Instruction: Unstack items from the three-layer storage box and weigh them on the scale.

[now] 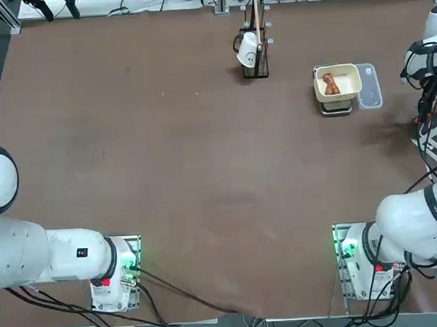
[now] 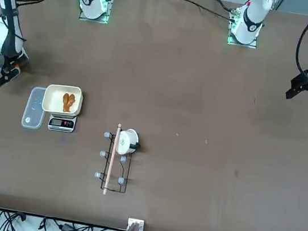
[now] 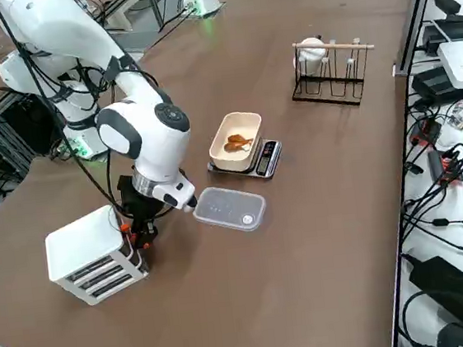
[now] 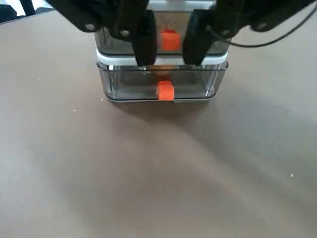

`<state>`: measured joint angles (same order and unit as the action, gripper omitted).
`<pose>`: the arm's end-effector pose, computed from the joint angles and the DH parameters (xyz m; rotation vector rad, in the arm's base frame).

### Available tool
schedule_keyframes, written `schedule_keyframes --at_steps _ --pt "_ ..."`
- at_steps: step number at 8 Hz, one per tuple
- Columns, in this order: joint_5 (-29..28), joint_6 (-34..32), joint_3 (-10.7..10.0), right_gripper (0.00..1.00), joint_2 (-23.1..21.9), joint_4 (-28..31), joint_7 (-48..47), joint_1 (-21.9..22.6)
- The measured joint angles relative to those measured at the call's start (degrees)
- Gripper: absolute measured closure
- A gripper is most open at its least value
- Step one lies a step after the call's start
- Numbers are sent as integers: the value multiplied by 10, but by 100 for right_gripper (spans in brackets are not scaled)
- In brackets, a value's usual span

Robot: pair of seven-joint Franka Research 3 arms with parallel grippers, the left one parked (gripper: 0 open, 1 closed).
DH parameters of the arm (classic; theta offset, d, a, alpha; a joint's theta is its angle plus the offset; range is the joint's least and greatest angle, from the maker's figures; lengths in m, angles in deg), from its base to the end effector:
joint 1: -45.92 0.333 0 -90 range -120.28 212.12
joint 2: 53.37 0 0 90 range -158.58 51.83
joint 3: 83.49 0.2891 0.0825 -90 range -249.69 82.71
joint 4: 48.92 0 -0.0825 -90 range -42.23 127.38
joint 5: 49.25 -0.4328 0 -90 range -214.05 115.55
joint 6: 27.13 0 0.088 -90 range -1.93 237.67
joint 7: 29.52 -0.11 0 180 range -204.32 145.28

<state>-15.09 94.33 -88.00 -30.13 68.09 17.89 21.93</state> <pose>0.5002 -0.3041 0.1605 2.6598 1.0233 -0.8038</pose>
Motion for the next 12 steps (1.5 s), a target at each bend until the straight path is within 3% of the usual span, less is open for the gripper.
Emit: schedule_keyframes --at_steps 1,2,3,12 --pt "0 0 0 70 0 0 0 0" --pt "0 0 1 82 0 0 0 0" --pt "0 0 1 86 0 0 -1 0" --pt "0 0 5 88 -1 0 -11 5"
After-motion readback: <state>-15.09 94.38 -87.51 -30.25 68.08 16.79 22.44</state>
